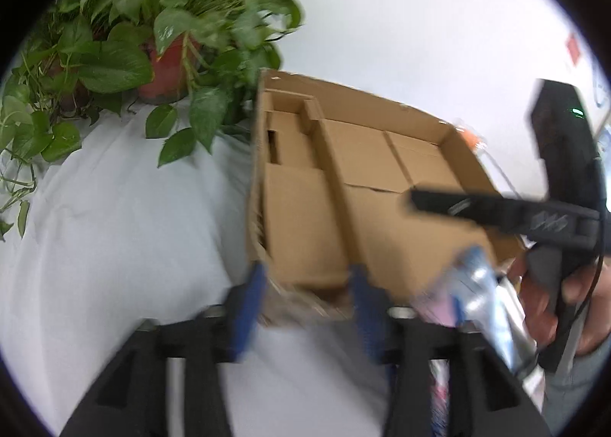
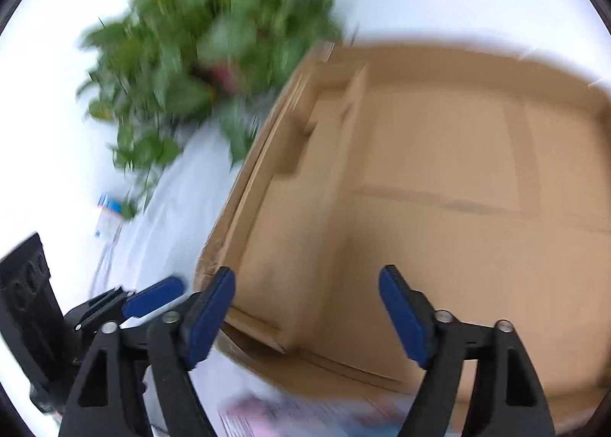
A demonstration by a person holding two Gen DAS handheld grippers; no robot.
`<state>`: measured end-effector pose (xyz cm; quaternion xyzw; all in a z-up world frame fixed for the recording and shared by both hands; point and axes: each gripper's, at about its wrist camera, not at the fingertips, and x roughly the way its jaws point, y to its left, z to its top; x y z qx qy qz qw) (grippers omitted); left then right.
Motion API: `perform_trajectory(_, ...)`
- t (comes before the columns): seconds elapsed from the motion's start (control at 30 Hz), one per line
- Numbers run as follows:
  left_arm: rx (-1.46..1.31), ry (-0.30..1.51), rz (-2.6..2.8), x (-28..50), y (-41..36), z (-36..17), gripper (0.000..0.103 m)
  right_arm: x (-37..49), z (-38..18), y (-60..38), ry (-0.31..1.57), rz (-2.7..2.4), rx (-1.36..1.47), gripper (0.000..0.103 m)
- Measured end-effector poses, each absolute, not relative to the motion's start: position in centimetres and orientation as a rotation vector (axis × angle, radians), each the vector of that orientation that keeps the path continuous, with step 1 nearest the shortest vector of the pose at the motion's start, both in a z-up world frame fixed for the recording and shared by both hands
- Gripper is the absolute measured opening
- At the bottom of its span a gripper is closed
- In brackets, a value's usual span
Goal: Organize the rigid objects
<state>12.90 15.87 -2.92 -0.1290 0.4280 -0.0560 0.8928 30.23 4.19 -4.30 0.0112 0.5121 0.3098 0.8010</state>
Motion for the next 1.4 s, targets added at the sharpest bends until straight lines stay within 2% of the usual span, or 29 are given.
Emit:
perform_trajectory(0.03,-0.29,0.871,-0.125,11.3,15.1,-2.5,0.087,28.8,-2.7,2.1,1.024,0.642,0.015,0.089)
perform_trajectory(0.07,-0.308,0.862,-0.135,10.4,14.6,-2.4,0.09,27.2,-1.3,-0.2,0.953,0.62,0.003,0.096)
perform_trajectory(0.2,-0.397,0.979,-0.25,8.7,11.3,-4.2,0.09,20.4,1.5,-9.1,0.763,0.544,-0.125,0.101)
perform_trajectory(0.33,-0.472,1.039,-0.311,9.4,8.5,-7.1,0.089,16.2,-0.5,-12.8,0.865,0.644,-0.198,0.1)
perform_trajectory(0.57,-0.449,1.024,-0.301,10.5,6.5,-7.9,0.072,14.3,-4.9,-8.5,0.901,0.696,-0.347,0.098)
perform_trajectory(0.67,-0.387,0.987,-0.256,10.1,5.9,-6.6,0.068,14.9,-6.1,-7.2,0.975,0.722,-0.244,0.099)
perform_trajectory(0.73,-0.342,0.946,-0.232,9.9,5.6,-4.9,0.066,14.5,-5.8,-7.1,0.959,0.693,-0.192,0.092)
perform_trajectory(0.8,-0.303,0.878,-0.228,10.3,5.3,-2.4,0.066,13.8,-4.4,-7.5,0.912,0.661,-0.151,0.084)
perform_trajectory(0.93,-0.192,0.749,-0.219,13.9,4.8,3.8,0.066,13.7,0.3,-7.5,0.765,0.593,-0.139,0.084)
perform_trajectory(1.03,-0.151,0.739,-0.196,18.7,5.4,5.9,0.066,17.0,3.2,-7.1,0.733,0.58,-0.092,0.08)
perform_trajectory(1.17,-0.171,0.85,-0.193,25.0,6.9,3.0,0.066,23.9,4.2,-6.8,0.761,0.573,0.022,0.076)
perform_trajectory(1.27,-0.169,1.02,-0.169,27.7,7.1,-2.5,0.068,28.7,0.5,-6.1,0.924,0.55,0.059,0.074)
perform_trajectory(1.33,-0.169,1.05,-0.115,28.2,7.7,-5.1,0.072,30.5,-2.9,-5.5,1.039,0.513,0.051,0.073)
perform_trajectory(1.4,-0.189,1.038,-0.11,27.9,8.5,-5.4,0.069,30.8,-5.2,-5.1,1.096,0.516,0.055,0.077)
